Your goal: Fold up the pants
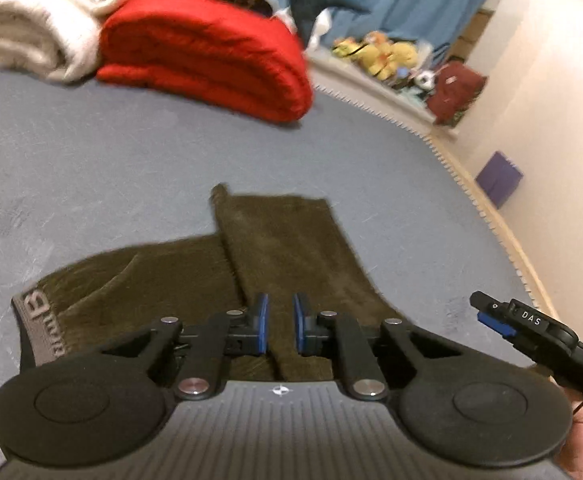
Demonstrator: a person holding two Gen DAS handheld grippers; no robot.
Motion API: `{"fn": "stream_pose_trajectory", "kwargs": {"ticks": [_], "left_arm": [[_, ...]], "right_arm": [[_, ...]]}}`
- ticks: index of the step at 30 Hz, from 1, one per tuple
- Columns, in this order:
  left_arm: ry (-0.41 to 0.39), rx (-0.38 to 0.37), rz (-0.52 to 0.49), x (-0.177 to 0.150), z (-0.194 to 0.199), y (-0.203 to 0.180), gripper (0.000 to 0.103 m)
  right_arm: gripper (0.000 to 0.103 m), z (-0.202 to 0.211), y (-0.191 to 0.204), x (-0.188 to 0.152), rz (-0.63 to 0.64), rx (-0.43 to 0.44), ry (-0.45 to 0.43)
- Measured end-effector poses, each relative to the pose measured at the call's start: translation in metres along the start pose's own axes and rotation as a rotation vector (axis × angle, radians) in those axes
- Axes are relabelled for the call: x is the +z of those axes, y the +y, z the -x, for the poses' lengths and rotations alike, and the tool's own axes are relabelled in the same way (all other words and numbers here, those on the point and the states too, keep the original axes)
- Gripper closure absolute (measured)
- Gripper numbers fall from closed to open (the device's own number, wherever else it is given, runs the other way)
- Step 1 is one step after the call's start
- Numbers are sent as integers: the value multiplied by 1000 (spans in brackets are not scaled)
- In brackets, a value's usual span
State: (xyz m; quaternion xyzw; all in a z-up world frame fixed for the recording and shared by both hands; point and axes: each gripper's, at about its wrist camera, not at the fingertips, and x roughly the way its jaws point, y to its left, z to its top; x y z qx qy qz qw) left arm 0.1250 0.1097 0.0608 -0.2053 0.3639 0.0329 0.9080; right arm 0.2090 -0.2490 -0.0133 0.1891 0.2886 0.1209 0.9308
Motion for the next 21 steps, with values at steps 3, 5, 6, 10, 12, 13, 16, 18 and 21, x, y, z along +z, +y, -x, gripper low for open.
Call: {"fn": "stream_pose_trajectory", "kwargs": {"ticks": [3, 5, 6, 10, 12, 13, 16, 18, 21], "left_arm": [[54, 31, 19, -3, -19, 10, 89], [79, 44, 16, -6, -28, 13, 88], [86, 47, 12, -7, -31, 14, 87], [97, 42, -16, -9, -35, 10, 85], [97, 31, -24, -11, -35, 4, 82], [95, 27, -27, -11, -35, 2, 80], [87, 29, -32, -12, -35, 1, 80], [82, 44, -26, -12, -34, 4, 80], [77, 55, -1, -8, -32, 15, 80]], "right_arm": [[61, -29, -6, -5, 25, -32, 60], [60, -47, -15, -13, 42, -48, 117], [59, -56, -18, -17, 54, -54, 139], [54, -83, -28, -32, 108, -59, 230], [54, -91, -29, -39, 146, -56, 258], [54, -92, -28, -41, 161, -55, 258], [72, -95, -20, -41, 212, -20, 261], [86, -85, -1, -41, 337, -18, 214], [94, -54, 24, -34, 492, 92, 132]]}}
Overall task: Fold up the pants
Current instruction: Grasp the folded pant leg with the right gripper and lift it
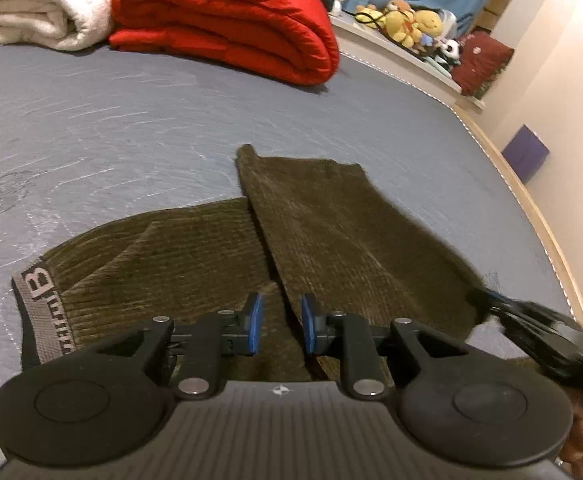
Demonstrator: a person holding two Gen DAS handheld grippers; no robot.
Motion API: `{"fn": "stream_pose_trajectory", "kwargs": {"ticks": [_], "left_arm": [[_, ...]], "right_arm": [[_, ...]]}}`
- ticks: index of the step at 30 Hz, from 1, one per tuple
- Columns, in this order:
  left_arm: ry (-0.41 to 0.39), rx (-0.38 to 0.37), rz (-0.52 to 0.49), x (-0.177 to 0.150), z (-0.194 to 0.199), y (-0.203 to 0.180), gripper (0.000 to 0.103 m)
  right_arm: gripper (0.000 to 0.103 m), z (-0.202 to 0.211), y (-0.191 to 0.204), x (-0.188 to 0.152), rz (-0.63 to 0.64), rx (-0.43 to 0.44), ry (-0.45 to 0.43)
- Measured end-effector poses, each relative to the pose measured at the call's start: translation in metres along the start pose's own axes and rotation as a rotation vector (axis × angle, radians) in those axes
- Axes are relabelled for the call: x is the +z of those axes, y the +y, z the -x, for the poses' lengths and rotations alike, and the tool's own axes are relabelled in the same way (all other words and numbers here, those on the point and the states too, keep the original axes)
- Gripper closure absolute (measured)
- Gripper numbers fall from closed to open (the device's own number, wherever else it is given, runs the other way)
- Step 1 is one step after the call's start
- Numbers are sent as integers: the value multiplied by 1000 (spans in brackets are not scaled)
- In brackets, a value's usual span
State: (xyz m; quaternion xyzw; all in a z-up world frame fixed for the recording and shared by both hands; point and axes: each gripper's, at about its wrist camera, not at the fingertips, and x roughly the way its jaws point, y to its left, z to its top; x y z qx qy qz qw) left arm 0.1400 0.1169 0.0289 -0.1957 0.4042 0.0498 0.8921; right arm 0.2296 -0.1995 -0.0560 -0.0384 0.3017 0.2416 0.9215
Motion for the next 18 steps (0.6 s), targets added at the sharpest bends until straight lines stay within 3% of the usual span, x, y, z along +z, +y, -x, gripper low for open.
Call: {"fn": "stream_pose_trajectory", "kwargs": {"ticks": [2, 5, 8, 10, 12, 14, 16, 18], "left_arm": [[-5, 3, 12, 2, 3, 6, 80], [-7, -2, 12, 3, 8, 9, 80], [-1, -9, 6, 2, 9, 10, 80], [5, -9, 4, 3, 8, 9, 80], [12, -9, 6, 2, 6, 8, 80], [19, -11, 7, 1, 4, 6, 80], [26, -12, 4, 0, 1, 4, 78], [34, -12, 1, -1, -3, 1, 73]], "right_arm": [[94, 24, 11, 5, 90, 87, -44], [95, 58, 20, 1, 224, 309, -31], [96, 72, 29, -16, 340, 492, 123], [94, 71, 34, -32, 395, 487, 180], [91, 64, 30, -33, 339, 440, 169], [78, 53, 17, -21, 185, 448, 142], [43, 41, 3, -10, 16, 460, 105], [31, 23, -2, -5, -90, 429, 97]]}}
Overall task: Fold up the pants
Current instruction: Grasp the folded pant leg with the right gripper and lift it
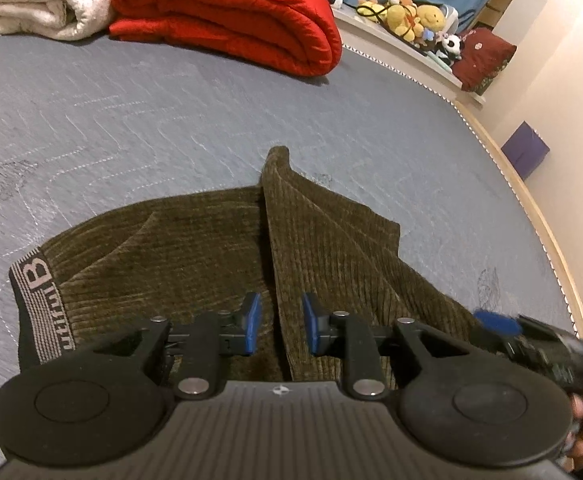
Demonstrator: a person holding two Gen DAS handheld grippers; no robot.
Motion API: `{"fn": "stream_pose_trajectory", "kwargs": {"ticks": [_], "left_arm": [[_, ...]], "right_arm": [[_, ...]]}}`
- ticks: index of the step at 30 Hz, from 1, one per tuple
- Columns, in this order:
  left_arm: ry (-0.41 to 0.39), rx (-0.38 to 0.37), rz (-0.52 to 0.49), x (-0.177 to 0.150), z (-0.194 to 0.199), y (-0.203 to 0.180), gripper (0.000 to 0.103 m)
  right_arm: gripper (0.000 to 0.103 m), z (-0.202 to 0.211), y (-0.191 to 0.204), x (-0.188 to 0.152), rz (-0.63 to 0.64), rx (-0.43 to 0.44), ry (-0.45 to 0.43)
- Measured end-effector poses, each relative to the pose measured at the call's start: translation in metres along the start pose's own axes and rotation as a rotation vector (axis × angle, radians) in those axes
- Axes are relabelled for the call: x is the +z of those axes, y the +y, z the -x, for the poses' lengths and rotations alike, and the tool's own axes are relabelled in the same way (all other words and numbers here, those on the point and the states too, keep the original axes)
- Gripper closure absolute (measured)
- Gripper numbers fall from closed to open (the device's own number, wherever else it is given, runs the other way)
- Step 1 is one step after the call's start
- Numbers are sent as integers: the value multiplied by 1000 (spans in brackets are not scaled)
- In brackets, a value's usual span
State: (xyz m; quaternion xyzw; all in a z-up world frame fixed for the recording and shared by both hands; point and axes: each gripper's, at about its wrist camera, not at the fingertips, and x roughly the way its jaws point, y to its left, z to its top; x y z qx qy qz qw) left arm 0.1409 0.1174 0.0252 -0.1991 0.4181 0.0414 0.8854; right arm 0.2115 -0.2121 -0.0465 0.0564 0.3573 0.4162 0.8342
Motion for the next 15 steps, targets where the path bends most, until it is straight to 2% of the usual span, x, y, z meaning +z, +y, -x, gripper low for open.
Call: {"fn": "stream_pose_trajectory", "kwargs": {"ticks": [4, 8, 11, 13, 15], "left_arm": [[16, 7, 0, -2, -8, 0, 72], [27, 17, 8, 0, -16, 4, 72], [37, 23, 15, 1, -22, 8, 72], [42, 25, 21, 3, -27, 10, 72], [47, 31, 28, 5, -33, 11, 72]], "right_arm": [[30, -35, -21, 11, -180, -11, 41], [31, -65, -37, 14, -279, -26, 94], [36, -80, -47, 10, -333, -44, 143], [56, -88, -50, 10, -353, -15, 159], [70, -91, -49, 13, -355, 17, 158]]}}
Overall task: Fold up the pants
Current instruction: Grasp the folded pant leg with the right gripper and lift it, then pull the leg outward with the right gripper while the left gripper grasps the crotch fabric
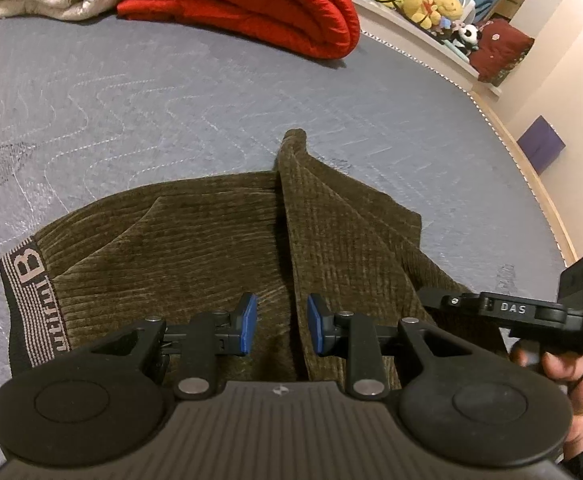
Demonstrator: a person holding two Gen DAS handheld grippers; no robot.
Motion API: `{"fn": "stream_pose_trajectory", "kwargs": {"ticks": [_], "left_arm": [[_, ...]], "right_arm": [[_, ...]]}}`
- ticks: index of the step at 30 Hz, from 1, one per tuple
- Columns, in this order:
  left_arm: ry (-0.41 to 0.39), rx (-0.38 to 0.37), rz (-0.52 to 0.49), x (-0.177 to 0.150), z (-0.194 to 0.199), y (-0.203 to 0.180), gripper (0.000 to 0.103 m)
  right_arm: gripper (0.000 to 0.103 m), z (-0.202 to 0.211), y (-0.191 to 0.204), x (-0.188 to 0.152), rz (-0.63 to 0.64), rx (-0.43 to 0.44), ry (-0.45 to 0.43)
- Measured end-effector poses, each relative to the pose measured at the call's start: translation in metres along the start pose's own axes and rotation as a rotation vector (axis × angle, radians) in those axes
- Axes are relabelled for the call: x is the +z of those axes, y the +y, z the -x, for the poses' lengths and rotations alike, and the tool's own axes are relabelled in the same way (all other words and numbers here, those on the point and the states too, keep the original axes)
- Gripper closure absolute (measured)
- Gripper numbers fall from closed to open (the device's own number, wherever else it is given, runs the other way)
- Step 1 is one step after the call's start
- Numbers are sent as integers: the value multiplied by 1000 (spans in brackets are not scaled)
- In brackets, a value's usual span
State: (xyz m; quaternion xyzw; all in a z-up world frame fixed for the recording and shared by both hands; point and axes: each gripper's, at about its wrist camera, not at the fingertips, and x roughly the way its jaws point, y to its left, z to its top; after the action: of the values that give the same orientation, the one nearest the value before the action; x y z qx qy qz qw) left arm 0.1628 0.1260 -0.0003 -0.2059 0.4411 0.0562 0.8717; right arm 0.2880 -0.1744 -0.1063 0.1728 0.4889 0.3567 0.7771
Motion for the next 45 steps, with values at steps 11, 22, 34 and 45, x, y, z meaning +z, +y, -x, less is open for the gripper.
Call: {"fn": "stream_pose_trajectory", "kwargs": {"ticks": [11, 22, 34, 45], "left_arm": [[-153, 15, -27, 13, 9, -9, 72], [-218, -69, -234, -7, -11, -55, 65], [-50, -161, -452, -42, -94, -102, 34], [5, 35, -641, -62, -110, -110, 74]], "right_arm": [[95, 57, 17, 32, -7, 171, -391], [76, 134, -104, -2, -583, -450, -933], [39, 116, -195, -13, -942, -59, -796], [33, 128, -248, -8, -1053, 106, -875]]}}
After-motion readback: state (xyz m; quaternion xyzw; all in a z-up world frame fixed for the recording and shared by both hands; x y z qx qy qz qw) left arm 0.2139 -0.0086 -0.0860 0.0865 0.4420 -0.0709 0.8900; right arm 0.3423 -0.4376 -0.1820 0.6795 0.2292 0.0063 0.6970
